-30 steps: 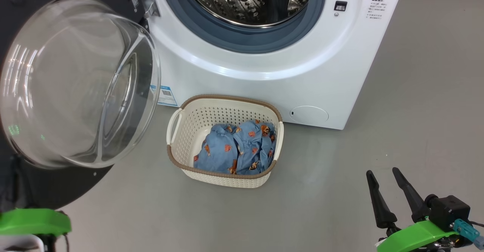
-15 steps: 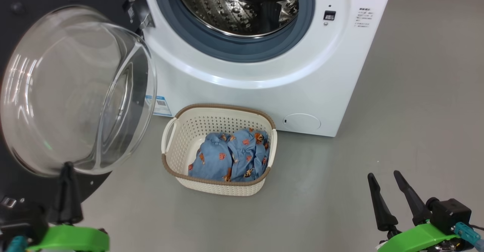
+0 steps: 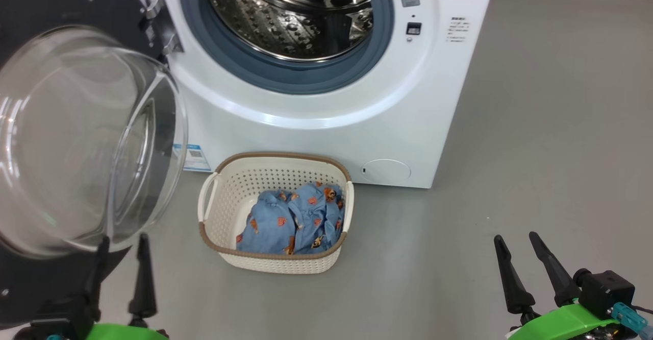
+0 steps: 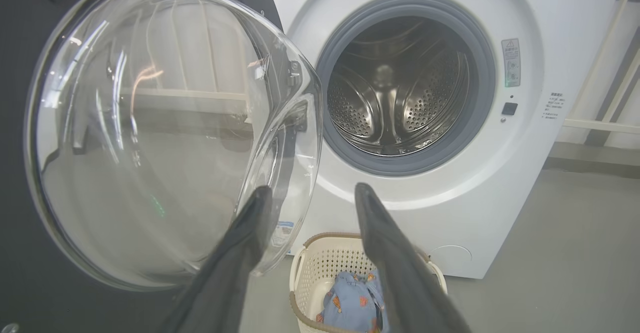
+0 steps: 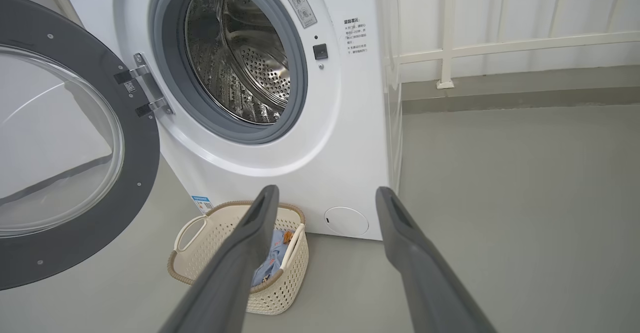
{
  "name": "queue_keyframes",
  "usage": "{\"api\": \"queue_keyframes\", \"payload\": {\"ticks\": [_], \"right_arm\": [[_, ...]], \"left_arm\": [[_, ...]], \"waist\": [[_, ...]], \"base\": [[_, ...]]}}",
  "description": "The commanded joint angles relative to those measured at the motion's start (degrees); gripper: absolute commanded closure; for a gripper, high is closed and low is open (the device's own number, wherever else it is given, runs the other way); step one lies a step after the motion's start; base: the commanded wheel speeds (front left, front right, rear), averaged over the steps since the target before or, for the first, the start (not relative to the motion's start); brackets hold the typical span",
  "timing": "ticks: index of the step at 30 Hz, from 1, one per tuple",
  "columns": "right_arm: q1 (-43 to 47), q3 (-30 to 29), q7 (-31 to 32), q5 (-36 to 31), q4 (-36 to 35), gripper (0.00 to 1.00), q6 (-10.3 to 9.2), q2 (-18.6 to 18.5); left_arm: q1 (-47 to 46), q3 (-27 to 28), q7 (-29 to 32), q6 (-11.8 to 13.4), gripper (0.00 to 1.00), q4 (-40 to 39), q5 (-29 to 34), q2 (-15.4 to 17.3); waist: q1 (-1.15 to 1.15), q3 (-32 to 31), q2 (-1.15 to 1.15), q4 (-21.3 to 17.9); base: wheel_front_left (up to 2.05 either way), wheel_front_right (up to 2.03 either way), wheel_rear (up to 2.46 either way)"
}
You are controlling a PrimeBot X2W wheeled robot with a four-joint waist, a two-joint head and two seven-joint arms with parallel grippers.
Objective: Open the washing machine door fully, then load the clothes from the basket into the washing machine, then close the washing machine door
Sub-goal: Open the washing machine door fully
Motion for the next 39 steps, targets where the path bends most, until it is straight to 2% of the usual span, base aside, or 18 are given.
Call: {"api": "queue_keyframes", "payload": {"ticks": [1, 19, 39], "right_arm": [[-0.06, 1.11, -0.43, 0.13, -1.64, 0.0, 0.17, -0.24], [1.88, 0.2, -0.43, -2.27, -5.26, 0.0, 0.17, -0.14], [3.55, -1.32, -0.43, -3.98, -7.09, 0.0, 0.17, 0.56]], "left_arm": [[-0.39, 1.52, -0.36, 0.28, 0.0, -1.31, -0.75, 0.72], [2.36, -1.95, -0.36, -0.57, 0.0, -0.58, -1.33, 0.93], [3.6, -1.1, -0.36, -0.73, 0.0, -0.11, -0.19, 1.06]], "waist": [[0.0, -0.11, 0.0, -0.71], [0.0, -1.53, 0.0, -6.61], [0.0, -2.3, 0.0, -7.82]], "base": [[0.0, 0.0, 0.0], [0.0, 0.0, 0.0], [0.0, 0.0, 0.0]]}}
